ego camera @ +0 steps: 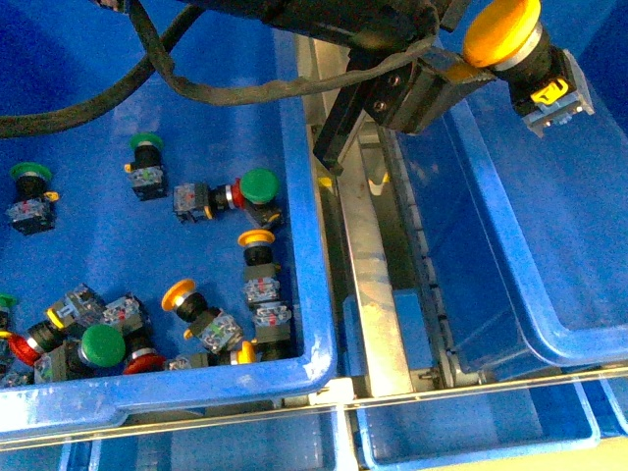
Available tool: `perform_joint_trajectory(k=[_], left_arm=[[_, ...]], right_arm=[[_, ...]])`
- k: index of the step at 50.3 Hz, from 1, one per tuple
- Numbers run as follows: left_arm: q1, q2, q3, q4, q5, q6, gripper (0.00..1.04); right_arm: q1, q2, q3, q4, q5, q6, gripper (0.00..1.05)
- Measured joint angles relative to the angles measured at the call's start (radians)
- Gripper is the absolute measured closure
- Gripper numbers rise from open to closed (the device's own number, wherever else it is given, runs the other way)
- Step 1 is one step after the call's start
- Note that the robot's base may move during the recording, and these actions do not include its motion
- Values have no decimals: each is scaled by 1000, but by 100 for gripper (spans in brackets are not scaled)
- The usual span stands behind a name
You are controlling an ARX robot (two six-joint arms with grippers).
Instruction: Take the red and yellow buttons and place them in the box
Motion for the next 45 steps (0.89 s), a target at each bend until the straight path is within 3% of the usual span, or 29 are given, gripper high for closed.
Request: perform_joint_trajectory(k=[6,8,10,16,27,45], left_arm=[[-6,12,4,0,0,-6,71],[-6,14,5,0,0,-6,71],[-6,15,5,-1,-3,-6,71],[-5,15,5,-5,1,-5,71],[2,15,5,-7,2,-2,71],[10,15,4,-7,5,-2,71]], right_arm=[[10,21,10,-35,19,3,6],[57,112,66,-175,97,0,6],[115,249,104,-196,113,-17,6],[240,560,118,37,22,-95,6],[253,986,187,457,-72,-269,6],[222,1281,285,678,-137,-416,6]])
